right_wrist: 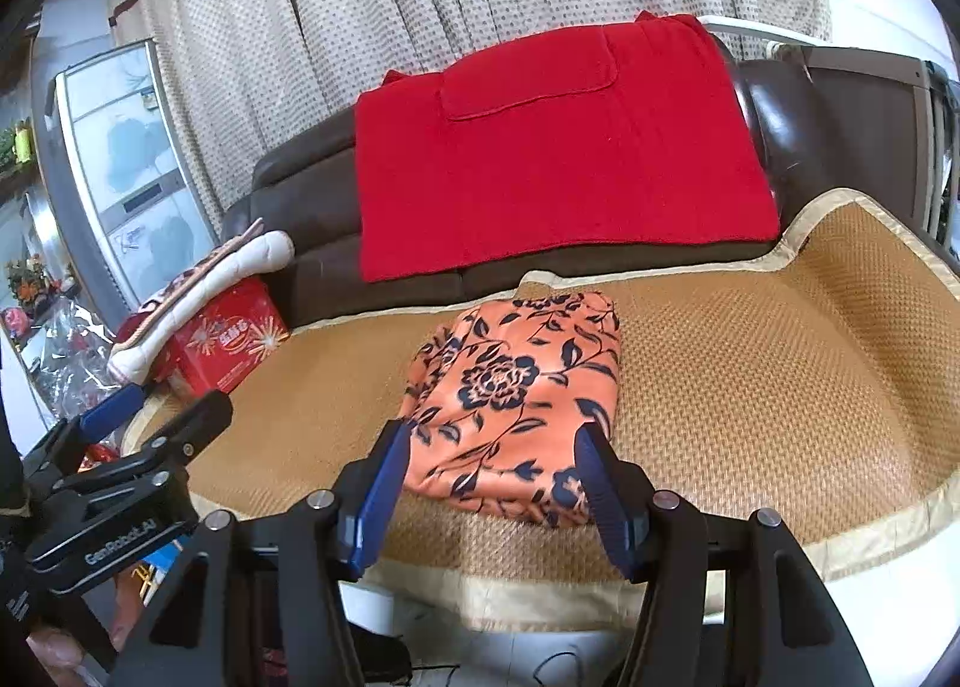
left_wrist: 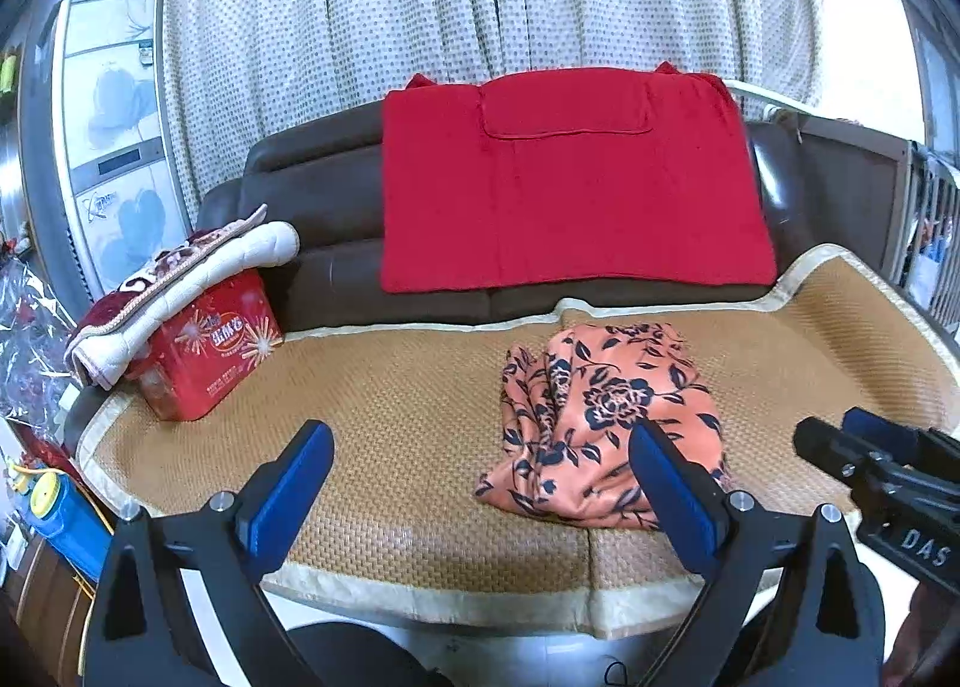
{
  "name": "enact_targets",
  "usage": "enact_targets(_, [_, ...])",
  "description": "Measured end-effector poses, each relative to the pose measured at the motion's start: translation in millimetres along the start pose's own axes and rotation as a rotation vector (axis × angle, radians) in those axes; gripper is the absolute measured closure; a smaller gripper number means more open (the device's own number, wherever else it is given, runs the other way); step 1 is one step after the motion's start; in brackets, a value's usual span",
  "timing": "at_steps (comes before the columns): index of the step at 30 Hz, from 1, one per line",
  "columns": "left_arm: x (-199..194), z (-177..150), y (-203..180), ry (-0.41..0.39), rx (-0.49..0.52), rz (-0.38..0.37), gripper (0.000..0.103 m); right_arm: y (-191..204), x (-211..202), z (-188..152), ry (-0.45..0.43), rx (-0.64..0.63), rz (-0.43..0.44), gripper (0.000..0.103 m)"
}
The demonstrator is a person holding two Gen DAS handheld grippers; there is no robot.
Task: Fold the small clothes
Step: 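Open both grippers and lift them away from the folded blouse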
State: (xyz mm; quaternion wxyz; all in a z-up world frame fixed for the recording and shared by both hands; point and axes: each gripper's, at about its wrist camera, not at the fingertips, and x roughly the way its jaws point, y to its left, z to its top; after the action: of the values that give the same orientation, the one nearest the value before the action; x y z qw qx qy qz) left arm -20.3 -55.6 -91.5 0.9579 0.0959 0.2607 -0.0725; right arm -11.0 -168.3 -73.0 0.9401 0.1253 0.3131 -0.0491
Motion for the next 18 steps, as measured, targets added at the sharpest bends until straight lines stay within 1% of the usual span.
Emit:
enact_targets(6, [-7.7, -0.6, 4.8, 0.0, -0.011, -0.002, 0.004, 17.5, -13.7, -1.2, -0.005, -0.034, -0.035, 0.042])
enact_targets(14, [7.5, -2.8, 9.7, 0.067, -0.049, 0.026, 0.004, 13.4, -7.7, 2.2, 0.009, -0.018, -0.054, 0.042])
enact_targets(18, [10.6, -3.4, 10.8, 0.065, -0.049, 0.054, 0.004, 12.9, -3.9, 2.0, 0.011, -0.019, -0.062, 0.042])
